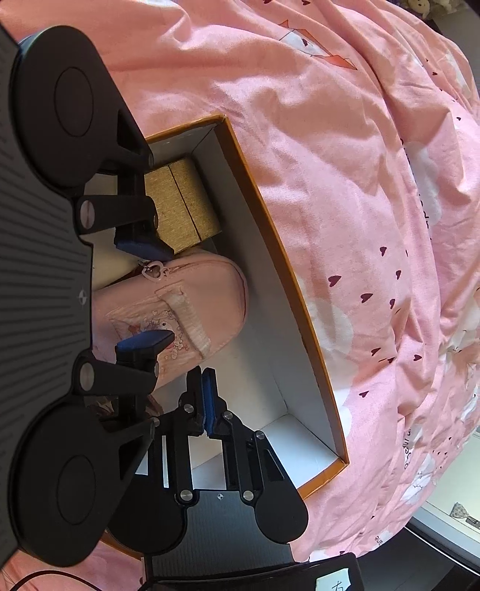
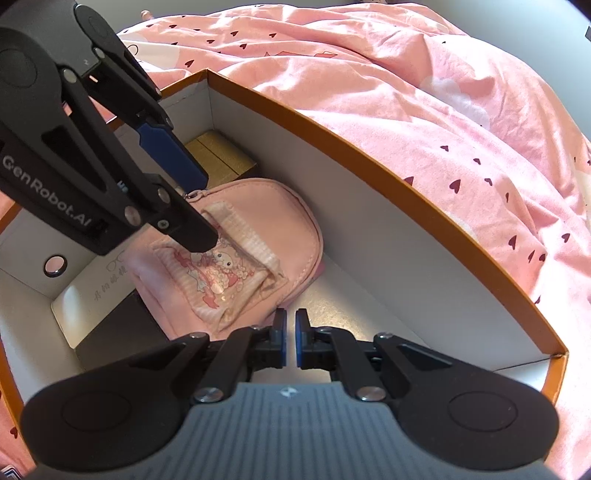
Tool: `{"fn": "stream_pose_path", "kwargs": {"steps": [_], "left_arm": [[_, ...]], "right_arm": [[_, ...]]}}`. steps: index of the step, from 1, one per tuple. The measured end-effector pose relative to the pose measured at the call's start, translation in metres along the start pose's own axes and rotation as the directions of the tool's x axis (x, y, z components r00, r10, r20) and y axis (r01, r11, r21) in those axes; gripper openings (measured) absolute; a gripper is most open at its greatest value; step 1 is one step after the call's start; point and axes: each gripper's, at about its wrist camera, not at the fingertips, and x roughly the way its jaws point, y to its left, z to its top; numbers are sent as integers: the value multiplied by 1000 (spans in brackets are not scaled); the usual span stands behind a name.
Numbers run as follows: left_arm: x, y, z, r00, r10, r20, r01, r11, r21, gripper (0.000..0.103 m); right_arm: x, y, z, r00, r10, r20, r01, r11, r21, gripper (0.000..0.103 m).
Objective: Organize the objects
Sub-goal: 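Open the left tool to release the pink bag in the shoebox and withdraw, then move both tools down toward the plush toys beside the shoebox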
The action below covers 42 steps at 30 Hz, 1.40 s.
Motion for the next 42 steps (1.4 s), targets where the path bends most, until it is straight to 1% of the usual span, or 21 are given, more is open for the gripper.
{"fn": "stream_pose_path", "kwargs": {"steps": [2, 3, 5, 7, 8, 9, 11, 13, 15, 16, 18, 20, 23, 25, 28, 31, 34, 37, 40, 42], "left_arm": [[-6, -2, -2, 1000, -15, 18, 15, 1000, -8, 48], [-9, -3, -3, 999, -19, 32, 19, 1000, -15, 43], [-21, -7, -7, 998, -18, 68, 20, 1000, -15, 41], [-34, -14, -13, 994, -18, 106, 20, 1000, -14, 40], [-42, -18, -16, 991, -19, 129, 21, 1000, -12, 40], [-50, -22, -20, 988, -22, 151, 24, 1000, -8, 40], [-68, -33, -30, 978, -21, 208, 23, 1000, -6, 40], [-82, -44, -42, 966, -15, 257, 20, 1000, -16, 40], [-95, -56, -57, 950, -5, 312, 19, 999, -41, 40], [-99, -63, -65, 942, -3, 334, 23, 998, -56, 40], [-106, -75, -81, 928, -1, 373, 37, 995, -90, 40], [-110, -85, -97, 915, 3, 403, 51, 991, -123, 40], [-112, -95, -115, 909, 13, 417, 60, 985, -160, 40], [-113, -99, -127, 910, 18, 415, 57, 984, -168, 40], [-110, -106, -141, 920, 35, 391, 37, 984, -174, 40], [-106, -113, -155, 933, 22, 358, 43, 984, -171, 40], [-96, -118, -170, 950, -43, 310, 103, 978, -180, 40], [-87, -122, -181, 959, -85, 269, 140, 971, -194, 40], [-76, -126, -190, 968, -109, 225, 158, 964, -212, 40], [-71, -126, -193, 973, -116, 201, 161, 961, -225, 40]], "right_arm": [[-6, 2, -2, 1000, -22, 3, 22, 1000, -4, 6], [-9, 3, -2, 999, -31, 5, 31, 1000, -2, 7], [-16, 2, -2, 999, -43, 17, 43, 999, 15, 10], [-29, 2, -5, 997, -59, 41, 57, 997, 45, 18], [-36, 3, -6, 996, -65, 58, 62, 996, 61, 24], [-45, 3, -8, 995, -68, 77, 62, 995, 79, 27], [-60, 5, -12, 991, -74, 111, 61, 991, 117, 28], [-82, 11, -19, 985, -83, 154, 60, 987, 152, 33], [-100, 20, -26, 973, -101, 208, 63, 981, 183, 44], [-110, 25, -31, 966, -108, 236, 62, 979, 194, 46], [-115, 34, -35, 952, -124, 281, 63, 975, 214, 55], [-125, 43, -45, 942, -146, 301, 72, 967, 244, 57], [-152, 64, -72, 926, -194, 325, 93, 949, 301, 59], [-158, 74, -83, 918, -222, 329, 111, 939, 325, 60], [-168, 88, -104, 916, -247, 317, 119, 920, 373, 60], [-171, 98, -120, 922, -255, 291, 118, 902, 415, 61], [-171, 107, -133, 937, -261, 233, 137, 886, 444, 62], [-166, 112, -147, 949, -253, 186, 135, 863, 487, 62], [-161, 116, -161, 961, -233, 146, 123, 840, 529, 62], [-160, 119, -168, 966, -227, 128, 124, 832, 541, 62]]}}
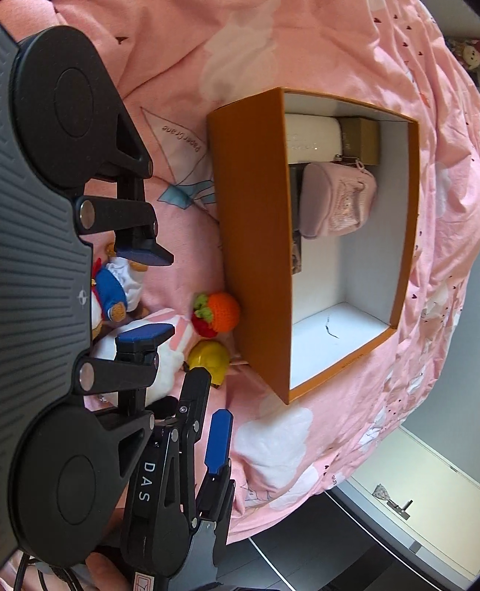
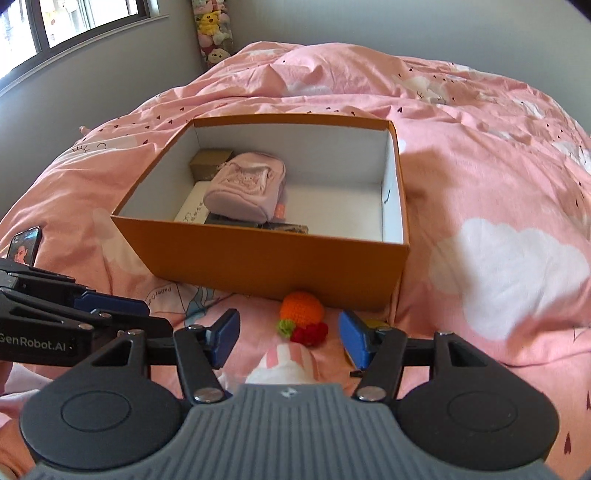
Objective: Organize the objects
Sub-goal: 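Move both tools down toward the plush toys beside the shoebox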
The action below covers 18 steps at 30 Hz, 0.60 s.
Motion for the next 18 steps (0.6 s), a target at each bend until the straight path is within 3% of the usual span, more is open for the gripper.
{"fn": "stream_pose_path", "kwargs": {"steps": [9, 18], "left_arm": [[11, 3, -14, 997, -25, -80, 21, 998, -51, 40], [12, 2, -18, 994, -5, -112, -1, 999, -50, 40]], "right_arm": [[3, -6, -25, 996, -43, -83, 46, 999, 27, 66], [12, -23, -40, 987, 19, -161, 0, 993, 119, 66]]}}
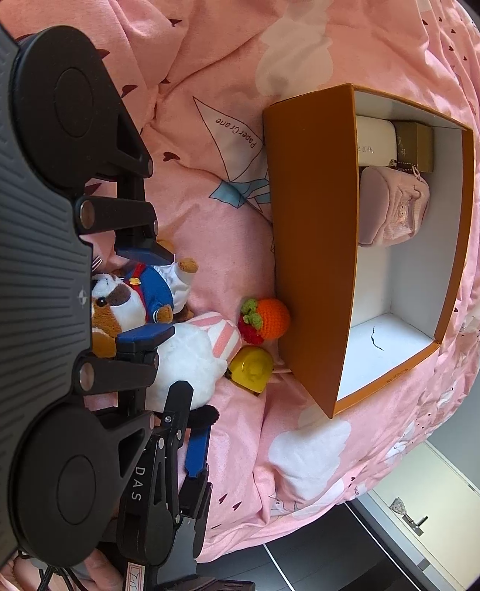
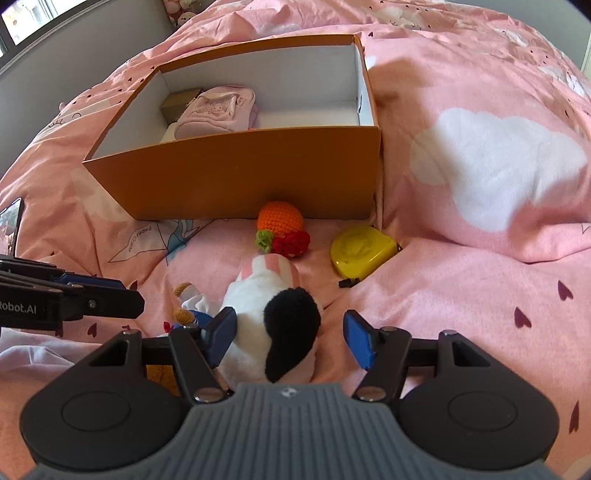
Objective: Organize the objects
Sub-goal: 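Move both tools down toward the plush toys beside the shoebox, then grasp the brown-and-white plush dog with the left tool while the right tool grasps the white plush toy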
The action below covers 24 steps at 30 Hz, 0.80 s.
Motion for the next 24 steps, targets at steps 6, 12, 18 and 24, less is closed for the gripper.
{"fn": "stream_pose_path", "kwargs": {"steps": [6, 12, 18, 24], "left_arm": [[4, 1, -3, 998, -51, -49, 50, 999, -10, 40], [8, 8, -5, 991, -103, -88, 98, 994, -54, 40], [19, 0, -4, 983, -132, -124, 125, 990, -59, 40], [31, -13, -5, 984, -89, -156, 88, 996, -14, 45]], "right_arm": [[4, 3, -3, 999, 31, -31, -31, 999, -9, 66], [10, 7, -8, 996, 58, -60, -59, 998, -8, 55], [10, 7, -10, 996, 60, -64, -60, 998, -9, 54], [10, -1, -11, 994, 82, -70, -81, 996, 25, 54]]}}
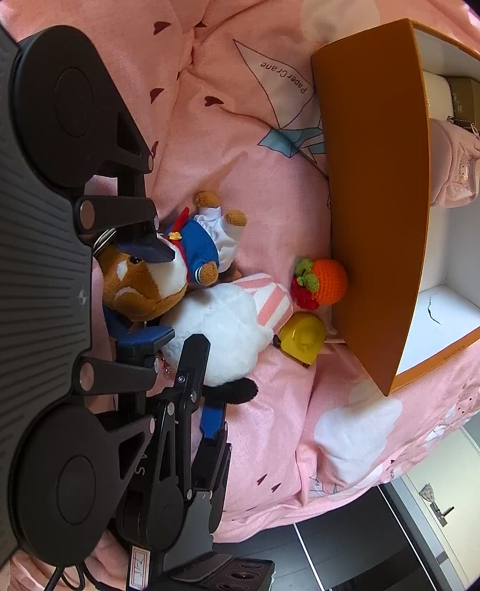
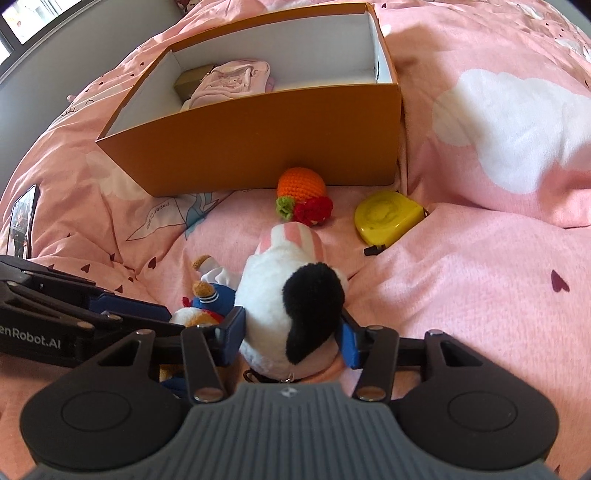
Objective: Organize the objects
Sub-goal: 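Grasp the brown-and-white plush dog with the left tool while the right tool grasps the white plush toy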
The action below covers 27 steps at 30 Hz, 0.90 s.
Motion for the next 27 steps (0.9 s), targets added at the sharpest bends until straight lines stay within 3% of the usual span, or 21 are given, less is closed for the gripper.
{"fn": "stream_pose_path", "kwargs": {"steps": [9, 17, 22, 27], "left_arm": [[18, -8, 1, 994, 102, -45, -100, 994, 47, 50], [27, -15, -4, 989, 135, -57, -130, 988, 88, 60], [40, -9, -8, 987, 137, -82, -132, 989, 64, 69], [36, -7, -13, 991, 119, -56, -116, 992, 44, 61]], "right_arm": [[1, -8, 2, 1000, 24, -7, -24, 999, 41, 54], [-1, -13, 5, 998, 58, -15, -57, 996, 64, 55], [-2, -18, 9, 997, 79, -21, -77, 993, 85, 55], [-2, -16, 11, 997, 77, -17, -76, 994, 81, 56]]}}
